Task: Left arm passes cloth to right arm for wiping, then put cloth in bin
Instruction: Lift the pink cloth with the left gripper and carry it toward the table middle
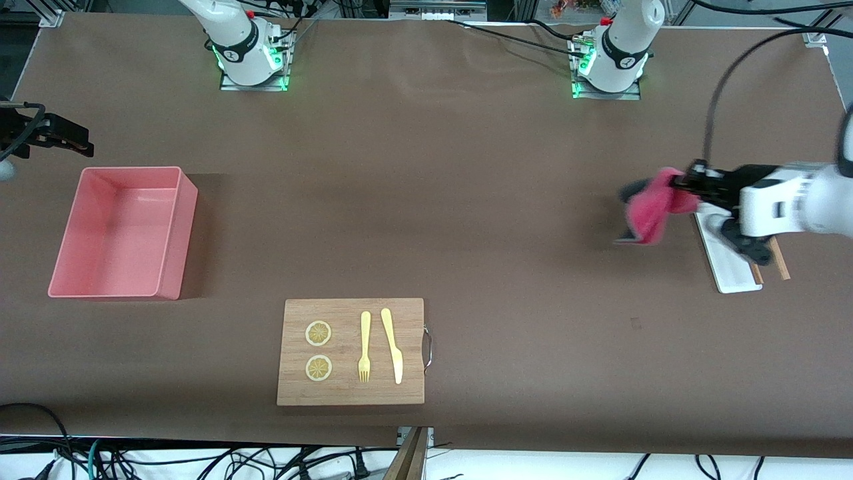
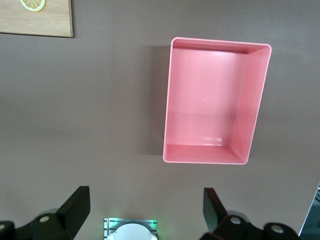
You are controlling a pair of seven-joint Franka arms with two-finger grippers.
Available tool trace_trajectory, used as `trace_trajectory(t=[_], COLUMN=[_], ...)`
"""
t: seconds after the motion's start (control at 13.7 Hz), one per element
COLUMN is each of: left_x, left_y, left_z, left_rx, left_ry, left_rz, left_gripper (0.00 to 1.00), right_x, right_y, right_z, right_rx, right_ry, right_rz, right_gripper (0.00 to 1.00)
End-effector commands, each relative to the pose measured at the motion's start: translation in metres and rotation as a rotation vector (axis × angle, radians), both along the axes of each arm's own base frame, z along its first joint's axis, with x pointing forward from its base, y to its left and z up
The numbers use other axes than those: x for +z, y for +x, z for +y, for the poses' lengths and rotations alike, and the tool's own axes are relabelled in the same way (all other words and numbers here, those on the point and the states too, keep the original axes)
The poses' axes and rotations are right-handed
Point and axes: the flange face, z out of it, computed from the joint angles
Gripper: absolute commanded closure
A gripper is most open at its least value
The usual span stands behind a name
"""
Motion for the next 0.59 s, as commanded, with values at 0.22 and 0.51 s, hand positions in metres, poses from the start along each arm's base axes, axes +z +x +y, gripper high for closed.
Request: trace_trajectory(t=[0.22,0.51], left_x=[-0.003,0.005], left_y=[-0.006,-0.042], left_z=[-0.236,-0.381], left_rx=[0.313,0.602], left_ry=[-0.207,-0.373], left_rz=[0.179,0.307], left_gripper=[1.0,1.0], right_x=[0.003,-0.008], right_y=[-0.001,0.005], right_z=[-0.003,-0.007], right_rx=[0.0,0.003], right_ry=[0.015,0.02], right_rz=[-0.005,0.012], right_gripper=[0.0,0.0])
